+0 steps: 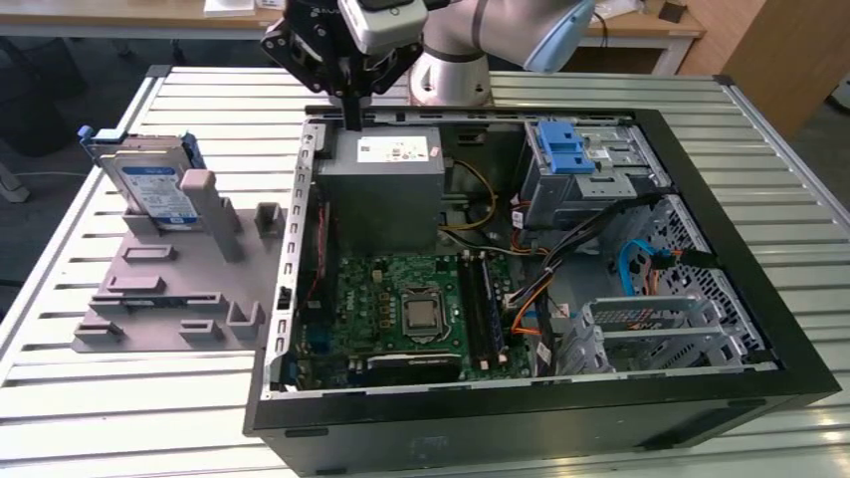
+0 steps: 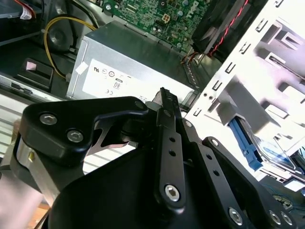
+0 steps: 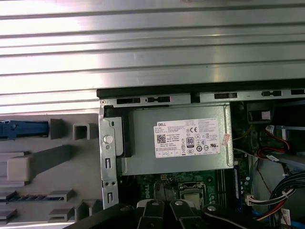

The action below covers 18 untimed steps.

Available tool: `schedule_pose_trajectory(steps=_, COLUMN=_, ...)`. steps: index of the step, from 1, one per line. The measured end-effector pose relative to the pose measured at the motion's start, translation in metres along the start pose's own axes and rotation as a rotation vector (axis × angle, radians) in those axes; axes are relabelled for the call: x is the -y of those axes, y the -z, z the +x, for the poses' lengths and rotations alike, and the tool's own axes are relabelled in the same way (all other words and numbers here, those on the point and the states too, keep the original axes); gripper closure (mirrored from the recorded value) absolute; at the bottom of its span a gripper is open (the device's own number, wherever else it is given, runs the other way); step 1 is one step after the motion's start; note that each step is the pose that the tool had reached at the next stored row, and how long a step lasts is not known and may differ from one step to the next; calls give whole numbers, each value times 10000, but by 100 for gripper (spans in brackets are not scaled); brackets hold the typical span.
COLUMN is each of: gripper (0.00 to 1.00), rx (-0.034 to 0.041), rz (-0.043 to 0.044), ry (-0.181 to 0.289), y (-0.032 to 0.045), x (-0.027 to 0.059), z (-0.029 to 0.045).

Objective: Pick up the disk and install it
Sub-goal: 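Reach for the disk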

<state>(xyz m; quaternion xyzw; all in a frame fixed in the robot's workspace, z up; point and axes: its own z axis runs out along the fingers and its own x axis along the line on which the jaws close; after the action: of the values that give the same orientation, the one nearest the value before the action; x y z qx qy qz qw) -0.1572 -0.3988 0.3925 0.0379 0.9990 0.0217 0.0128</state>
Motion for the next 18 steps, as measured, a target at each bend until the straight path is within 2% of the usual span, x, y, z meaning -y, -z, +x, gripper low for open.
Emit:
schedule_pose_trajectory(steps=12, gripper=89, rx=-1, rz=0, ry=-1, y=-2, x=6, z=117)
schedule_pose_trajectory(steps=18, gripper=89, rx=-2, rz=1, ry=0, y=-3, x=-51, z=214)
